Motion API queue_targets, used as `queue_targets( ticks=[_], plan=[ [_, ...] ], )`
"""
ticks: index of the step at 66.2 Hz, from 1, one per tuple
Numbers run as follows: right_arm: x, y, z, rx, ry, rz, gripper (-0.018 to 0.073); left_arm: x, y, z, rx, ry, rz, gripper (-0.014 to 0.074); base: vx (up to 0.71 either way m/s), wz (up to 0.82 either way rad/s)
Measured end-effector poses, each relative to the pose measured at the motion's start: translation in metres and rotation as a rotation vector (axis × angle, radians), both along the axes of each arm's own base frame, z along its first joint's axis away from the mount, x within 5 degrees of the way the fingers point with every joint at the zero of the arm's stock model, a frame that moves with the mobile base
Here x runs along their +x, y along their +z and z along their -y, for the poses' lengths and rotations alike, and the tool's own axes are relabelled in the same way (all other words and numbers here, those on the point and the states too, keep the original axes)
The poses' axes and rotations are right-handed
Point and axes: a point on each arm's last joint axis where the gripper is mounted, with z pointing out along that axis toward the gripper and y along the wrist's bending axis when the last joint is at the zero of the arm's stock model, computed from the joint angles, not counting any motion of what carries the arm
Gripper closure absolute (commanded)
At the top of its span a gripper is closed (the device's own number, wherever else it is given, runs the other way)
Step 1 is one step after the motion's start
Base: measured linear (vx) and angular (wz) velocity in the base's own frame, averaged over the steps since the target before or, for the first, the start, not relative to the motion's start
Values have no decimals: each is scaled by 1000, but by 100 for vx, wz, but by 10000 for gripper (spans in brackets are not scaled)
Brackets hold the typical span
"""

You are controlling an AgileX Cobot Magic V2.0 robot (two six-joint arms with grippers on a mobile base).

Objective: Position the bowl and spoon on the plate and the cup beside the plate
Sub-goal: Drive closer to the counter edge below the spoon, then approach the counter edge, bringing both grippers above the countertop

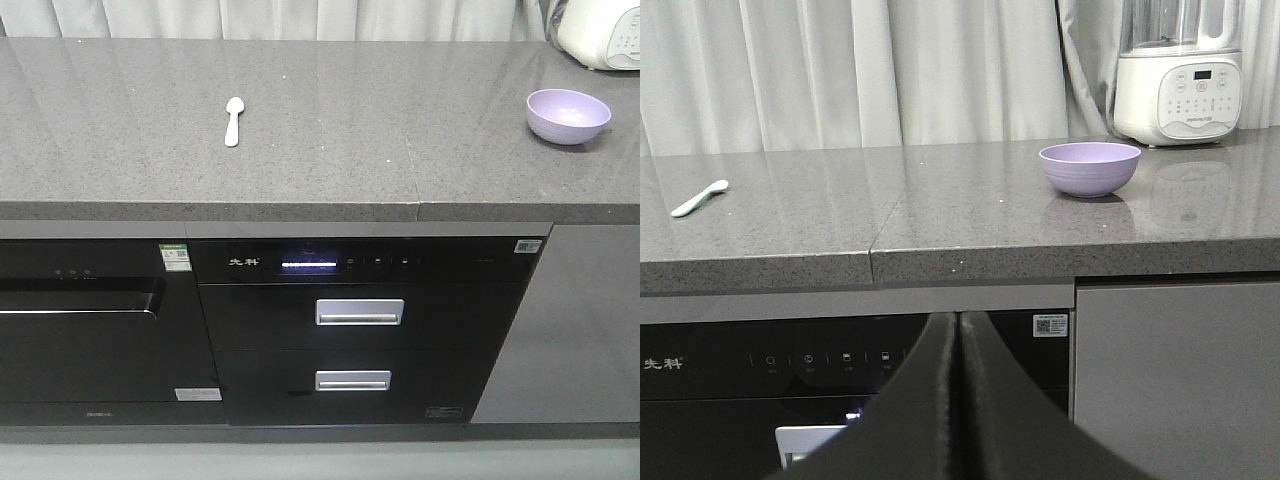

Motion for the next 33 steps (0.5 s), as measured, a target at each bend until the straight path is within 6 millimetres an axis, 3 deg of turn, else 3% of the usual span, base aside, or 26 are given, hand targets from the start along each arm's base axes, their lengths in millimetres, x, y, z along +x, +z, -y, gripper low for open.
queue_targets(
  ticks=[33],
  plan=[
    [0,0,0,0,0,0,564,0,0,0,0,0,0,602,5,-1]
  ],
)
